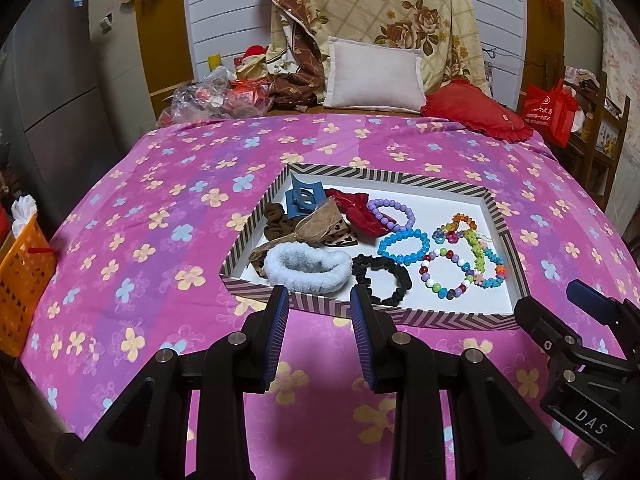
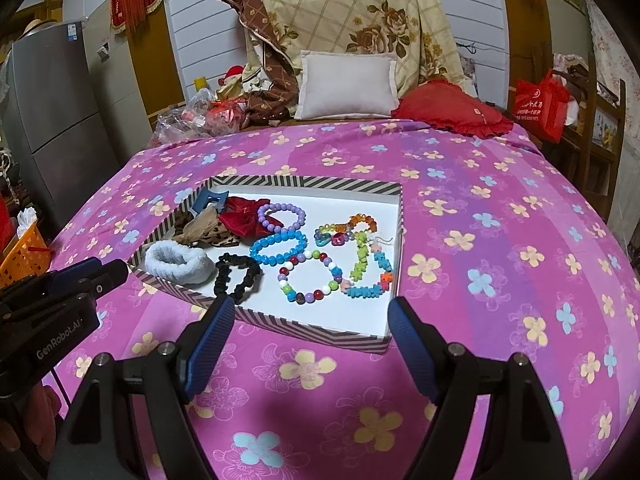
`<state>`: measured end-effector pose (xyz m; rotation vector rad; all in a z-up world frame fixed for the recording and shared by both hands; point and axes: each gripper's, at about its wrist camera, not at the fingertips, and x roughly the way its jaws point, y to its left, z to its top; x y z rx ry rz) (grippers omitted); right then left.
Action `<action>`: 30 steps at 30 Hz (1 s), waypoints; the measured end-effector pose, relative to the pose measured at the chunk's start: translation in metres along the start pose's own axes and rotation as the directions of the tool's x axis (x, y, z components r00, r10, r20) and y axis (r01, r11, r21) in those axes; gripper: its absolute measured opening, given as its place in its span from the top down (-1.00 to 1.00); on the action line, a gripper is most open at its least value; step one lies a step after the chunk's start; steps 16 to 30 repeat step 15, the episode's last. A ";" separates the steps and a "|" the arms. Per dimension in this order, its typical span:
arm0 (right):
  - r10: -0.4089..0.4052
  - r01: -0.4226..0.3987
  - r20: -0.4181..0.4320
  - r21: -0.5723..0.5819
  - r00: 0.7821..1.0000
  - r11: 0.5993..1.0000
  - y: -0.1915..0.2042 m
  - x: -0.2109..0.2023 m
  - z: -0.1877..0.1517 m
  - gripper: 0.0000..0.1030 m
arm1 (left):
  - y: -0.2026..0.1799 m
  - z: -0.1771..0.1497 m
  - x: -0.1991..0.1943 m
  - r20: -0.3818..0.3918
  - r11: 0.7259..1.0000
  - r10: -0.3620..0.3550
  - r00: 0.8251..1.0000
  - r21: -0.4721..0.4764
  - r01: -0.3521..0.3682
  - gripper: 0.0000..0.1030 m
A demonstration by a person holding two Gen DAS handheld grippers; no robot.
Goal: Organize jewelry
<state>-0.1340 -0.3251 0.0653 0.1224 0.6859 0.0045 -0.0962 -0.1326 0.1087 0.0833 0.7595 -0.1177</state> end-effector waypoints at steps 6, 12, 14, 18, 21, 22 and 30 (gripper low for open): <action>0.000 0.000 -0.002 0.002 1.000 1.000 -0.001 0.001 0.000 -0.59 | 0.002 0.000 -0.001 0.030 1.000 -0.009 1.000 -0.005 0.009 0.58; -0.001 0.001 -0.008 0.012 1.000 1.000 -0.005 0.005 0.000 -0.59 | 0.008 -0.001 0.003 0.035 1.000 0.005 0.999 -0.002 -0.005 0.58; -0.007 0.007 -0.007 0.018 1.000 1.000 -0.011 0.006 0.001 -0.59 | 0.011 -0.002 0.006 0.024 1.000 0.009 1.000 -0.011 -0.008 0.58; -0.013 0.013 -0.006 0.022 1.000 1.000 -0.014 0.006 0.002 -0.60 | 0.015 -0.002 0.009 0.012 1.000 0.012 1.000 -0.020 -0.011 0.58; -0.013 0.013 -0.006 0.022 1.000 1.000 -0.014 0.006 0.002 -0.60 | 0.015 -0.002 0.009 0.012 1.000 0.012 1.000 -0.020 -0.011 0.58; -0.013 0.013 -0.006 0.022 1.000 1.000 -0.014 0.006 0.002 -0.60 | 0.015 -0.002 0.009 0.012 1.000 0.012 1.000 -0.020 -0.011 0.58; -0.013 0.013 -0.006 0.022 1.000 1.000 -0.014 0.006 0.002 -0.60 | 0.015 -0.002 0.009 0.012 1.000 0.012 1.000 -0.020 -0.011 0.58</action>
